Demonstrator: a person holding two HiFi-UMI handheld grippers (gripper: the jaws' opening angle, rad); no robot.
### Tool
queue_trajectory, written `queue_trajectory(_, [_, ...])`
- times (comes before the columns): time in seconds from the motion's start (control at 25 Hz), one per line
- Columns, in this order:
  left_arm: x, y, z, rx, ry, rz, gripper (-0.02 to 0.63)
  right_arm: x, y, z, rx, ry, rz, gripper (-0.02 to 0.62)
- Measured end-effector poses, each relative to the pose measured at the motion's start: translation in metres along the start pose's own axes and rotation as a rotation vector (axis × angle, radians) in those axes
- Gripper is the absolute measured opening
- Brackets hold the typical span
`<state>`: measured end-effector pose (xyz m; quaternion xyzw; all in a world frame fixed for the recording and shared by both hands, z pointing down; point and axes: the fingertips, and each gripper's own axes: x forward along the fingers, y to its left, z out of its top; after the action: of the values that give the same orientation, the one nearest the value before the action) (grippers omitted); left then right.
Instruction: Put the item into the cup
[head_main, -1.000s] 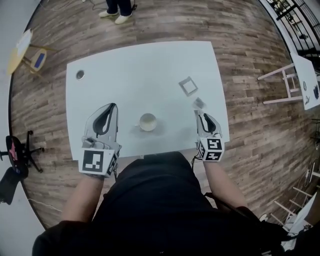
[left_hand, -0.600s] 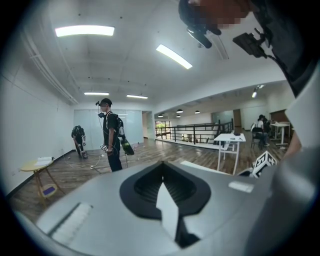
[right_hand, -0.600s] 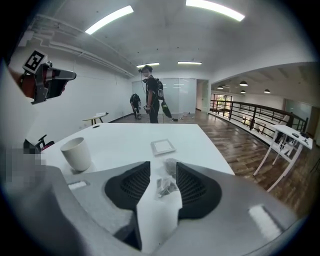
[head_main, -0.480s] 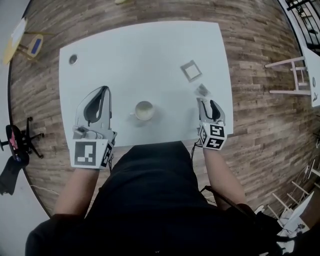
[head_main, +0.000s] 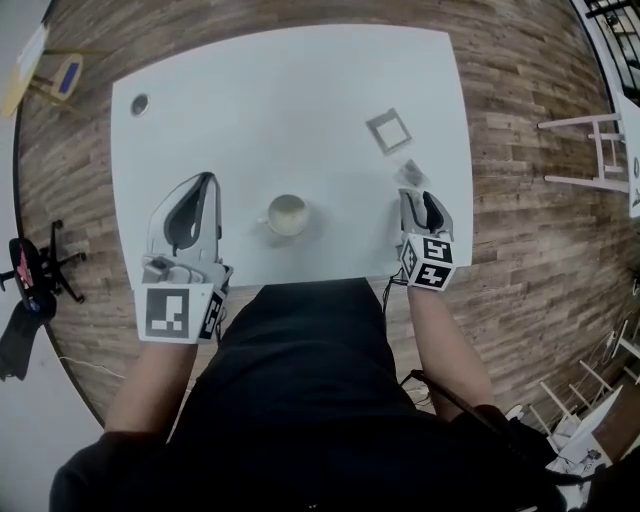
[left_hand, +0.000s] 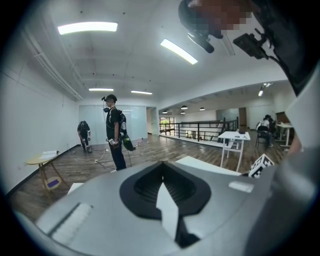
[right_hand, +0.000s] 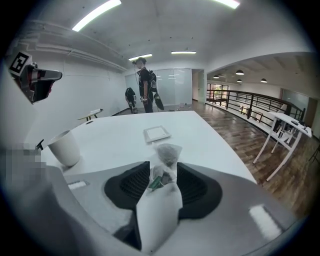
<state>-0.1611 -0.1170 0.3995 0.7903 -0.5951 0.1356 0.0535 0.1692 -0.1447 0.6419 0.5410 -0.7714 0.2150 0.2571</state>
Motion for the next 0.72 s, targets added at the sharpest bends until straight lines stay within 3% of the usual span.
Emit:
queue_trajectory(0.2, [-0.005, 0.003, -0.008, -0.006, 0.024, 0.022, 0.006, 0.004, -0.002, -0.003, -0.004, 0.008, 0.001, 0.152])
queue_trajectory(0.36, [-0.01, 0.003, -0.012, -0.008, 0.035, 0.031, 0.006, 0.003, -0.004, 0.003, -0.003, -0.025, -0.008, 0.047])
queue_trajectory(0.72, [-0.02, 0.007, -0.01, -0.014, 0.009, 0.062, 0.006, -0.003, 0.008, 0.023, -0.04, -0.085, 0.039, 0.03])
